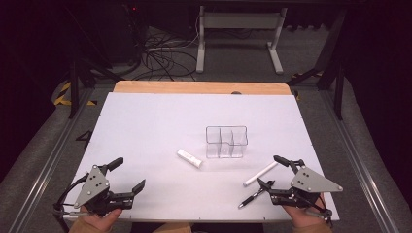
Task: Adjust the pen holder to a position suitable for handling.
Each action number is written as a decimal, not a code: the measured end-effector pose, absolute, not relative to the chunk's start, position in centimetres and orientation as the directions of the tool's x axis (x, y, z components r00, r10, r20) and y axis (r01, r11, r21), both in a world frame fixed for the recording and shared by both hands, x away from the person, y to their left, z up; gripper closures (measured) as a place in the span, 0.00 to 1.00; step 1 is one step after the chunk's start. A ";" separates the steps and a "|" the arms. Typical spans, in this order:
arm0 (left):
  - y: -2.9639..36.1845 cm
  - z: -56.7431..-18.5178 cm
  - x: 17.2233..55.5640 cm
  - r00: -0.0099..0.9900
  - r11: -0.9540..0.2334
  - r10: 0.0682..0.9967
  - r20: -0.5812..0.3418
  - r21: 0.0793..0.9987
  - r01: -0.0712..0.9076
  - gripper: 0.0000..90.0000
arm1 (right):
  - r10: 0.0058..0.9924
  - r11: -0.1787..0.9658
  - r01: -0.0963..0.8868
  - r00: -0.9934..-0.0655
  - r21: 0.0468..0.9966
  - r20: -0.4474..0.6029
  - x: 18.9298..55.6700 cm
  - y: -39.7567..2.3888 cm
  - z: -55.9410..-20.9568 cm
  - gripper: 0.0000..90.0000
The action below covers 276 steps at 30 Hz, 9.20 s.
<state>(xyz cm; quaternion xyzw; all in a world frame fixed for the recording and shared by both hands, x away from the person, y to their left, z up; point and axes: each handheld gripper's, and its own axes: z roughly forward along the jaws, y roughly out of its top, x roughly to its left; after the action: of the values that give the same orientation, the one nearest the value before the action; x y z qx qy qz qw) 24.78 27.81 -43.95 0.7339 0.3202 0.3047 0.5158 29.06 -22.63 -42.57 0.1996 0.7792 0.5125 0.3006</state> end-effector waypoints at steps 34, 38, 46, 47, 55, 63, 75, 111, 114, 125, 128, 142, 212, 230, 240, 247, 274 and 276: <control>27.8 -44.0 24.9 0.615 -0.262 0.782 0.106 0.950 0.169 0.10 | 0.558 0.454 0.058 -0.796 0.889 -0.233 31.6 -19.8 -40.4 0.21; 27.8 -44.0 25.0 0.614 -0.260 0.783 0.100 0.949 0.176 0.10 | 0.543 0.483 0.070 -0.806 0.873 -0.236 31.8 -19.9 -40.4 0.23; 27.8 -44.0 25.1 0.614 -0.262 0.782 0.104 0.949 0.174 0.11 | 0.462 0.591 0.063 -0.844 0.804 -0.273 32.2 -19.8 -40.3 0.26; 27.8 -44.0 25.0 0.615 -0.260 0.782 0.099 0.949 0.177 0.11 | 0.455 0.603 0.066 -0.848 0.795 -0.274 32.3 -19.8 -40.3 0.26; 27.7 -44.1 25.2 0.615 -0.255 0.783 0.091 0.949 0.184 0.11 | 0.354 0.696 0.063 -0.896 0.715 -0.267 32.7 -19.4 -40.3 0.32; 27.8 -44.0 25.1 0.614 -0.253 0.784 0.091 0.950 0.182 0.11 | 0.291 0.753 0.056 -0.922 0.656 -0.255 33.0 -19.1 -40.4 0.35; 27.8 -44.0 25.2 0.616 -0.251 0.783 0.087 0.950 0.184 0.11 | 0.249 0.772 0.082 -0.952 0.631 -0.181 33.6 -19.4 -40.4 0.35; 28.0 -44.2 24.8 0.610 -0.244 0.789 0.074 0.949 0.200 0.11 | -0.093 0.946 -0.126 -0.988 0.298 -0.125 35.2 -17.7 -43.0 0.57; 28.1 -44.2 24.9 0.610 -0.251 0.788 0.083 0.948 0.195 0.11 | -0.108 0.955 -0.138 -0.986 0.263 -0.128 35.2 -17.5 -43.2 0.58; 27.9 -44.3 25.1 0.622 -0.254 0.779 0.082 0.947 0.194 0.13 | -0.188 0.956 -0.211 -0.974 0.206 -0.126 34.8 -16.9 -43.8 0.67; 27.9 -44.3 25.1 0.622 -0.257 0.778 0.085 0.947 0.192 0.13 | -0.188 0.954 -0.211 -0.974 0.212 -0.124 34.8 -16.8 -43.7 0.67; 27.9 -44.3 25.2 0.625 -0.253 0.777 0.077 0.947 0.197 0.13 | -0.271 0.941 -0.292 -0.953 0.171 -0.138 34.7 -16.2 -44.4 0.70; 27.7 -44.4 25.1 0.636 -0.256 0.768 0.081 0.948 0.188 0.13 | -0.136 0.764 -0.307 -0.936 0.567 -0.324 33.6 -17.0 -38.3 0.88; 27.7 -44.5 25.2 0.637 -0.256 0.766 0.080 0.948 0.189 0.13 | 0.046 0.634 -0.203 -0.953 0.746 -0.298 34.0 -15.6 -35.5 0.88; 27.7 -44.5 25.2 0.634 -0.266 0.767 0.093 0.947 0.182 0.13 | 0.176 0.544 -0.101 -0.957 0.833 -0.231 34.7 -14.8 -34.4 0.88; 27.8 -44.6 25.2 0.632 -0.258 0.770 0.085 0.948 0.187 0.13 | 0.251 0.507 -0.052 -0.946 0.860 -0.205 35.4 -14.2 -34.2 0.88; 28.1 -44.5 25.2 0.627 -0.255 0.774 0.086 0.949 0.185 0.13 | 0.501 0.311 0.129 -0.864 0.942 -0.048 38.6 -11.7 -35.2 0.88; 28.1 -44.5 25.2 0.627 -0.255 0.774 0.086 0.949 0.185 0.13 | 0.509 0.303 0.132 -0.860 0.944 -0.043 38.8 -11.6 -35.2 0.88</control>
<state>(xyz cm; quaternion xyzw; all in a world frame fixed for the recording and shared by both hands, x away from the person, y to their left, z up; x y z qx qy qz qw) 25.16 28.10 -44.49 0.7390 0.3244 0.2849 0.5172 38.78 -11.62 -35.24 0.2031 0.7890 0.5544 0.1697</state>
